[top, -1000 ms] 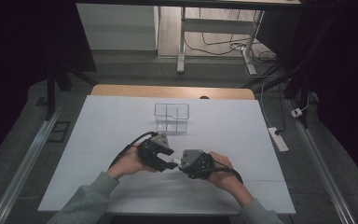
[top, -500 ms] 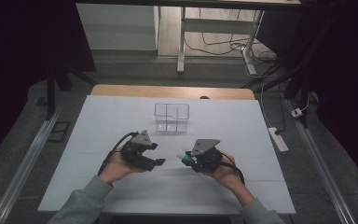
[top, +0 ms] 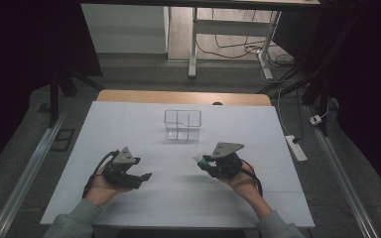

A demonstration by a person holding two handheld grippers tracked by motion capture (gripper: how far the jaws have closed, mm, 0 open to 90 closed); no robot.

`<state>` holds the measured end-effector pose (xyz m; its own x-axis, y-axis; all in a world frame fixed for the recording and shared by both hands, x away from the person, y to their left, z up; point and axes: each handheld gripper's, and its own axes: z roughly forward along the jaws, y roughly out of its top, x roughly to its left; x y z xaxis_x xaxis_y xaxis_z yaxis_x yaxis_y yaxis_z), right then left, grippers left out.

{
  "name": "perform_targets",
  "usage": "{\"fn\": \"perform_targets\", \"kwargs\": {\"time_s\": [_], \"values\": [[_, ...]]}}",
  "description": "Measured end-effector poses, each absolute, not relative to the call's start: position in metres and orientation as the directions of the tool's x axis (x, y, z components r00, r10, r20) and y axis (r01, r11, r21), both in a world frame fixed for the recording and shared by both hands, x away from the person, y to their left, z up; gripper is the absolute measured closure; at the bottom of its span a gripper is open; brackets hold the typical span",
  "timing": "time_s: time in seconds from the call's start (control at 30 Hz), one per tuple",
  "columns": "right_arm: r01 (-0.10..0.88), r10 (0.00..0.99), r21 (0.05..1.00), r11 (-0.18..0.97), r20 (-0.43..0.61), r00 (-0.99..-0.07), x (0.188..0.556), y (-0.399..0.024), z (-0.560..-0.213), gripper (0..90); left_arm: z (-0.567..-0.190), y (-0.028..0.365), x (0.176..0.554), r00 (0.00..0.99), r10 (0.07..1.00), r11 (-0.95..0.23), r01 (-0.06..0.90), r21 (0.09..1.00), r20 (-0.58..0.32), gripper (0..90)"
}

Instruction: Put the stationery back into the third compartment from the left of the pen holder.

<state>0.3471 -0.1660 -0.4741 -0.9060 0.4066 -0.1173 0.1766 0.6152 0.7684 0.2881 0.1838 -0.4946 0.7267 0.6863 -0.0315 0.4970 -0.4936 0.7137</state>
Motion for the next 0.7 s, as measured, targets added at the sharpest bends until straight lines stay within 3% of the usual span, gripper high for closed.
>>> {"fn": "perform_targets", "kwargs": {"time_s": [0.17,0.7], "values": [[0.191,0.43,0.786,0.587,-0.104,-0.897,0.349,-0.168,-0.472,65.0,-0.501,0.192,0.281,0.705,0.709,-0.505,0.511,0.695,-0.004,25.0],[0.216,0.503,0.835,0.505,-0.082,-0.861,0.355,-0.172,-0.463,64.9,-0.511,0.223,0.276,0.631,0.775,-0.426,0.562,0.709,-0.035,22.4]]}}
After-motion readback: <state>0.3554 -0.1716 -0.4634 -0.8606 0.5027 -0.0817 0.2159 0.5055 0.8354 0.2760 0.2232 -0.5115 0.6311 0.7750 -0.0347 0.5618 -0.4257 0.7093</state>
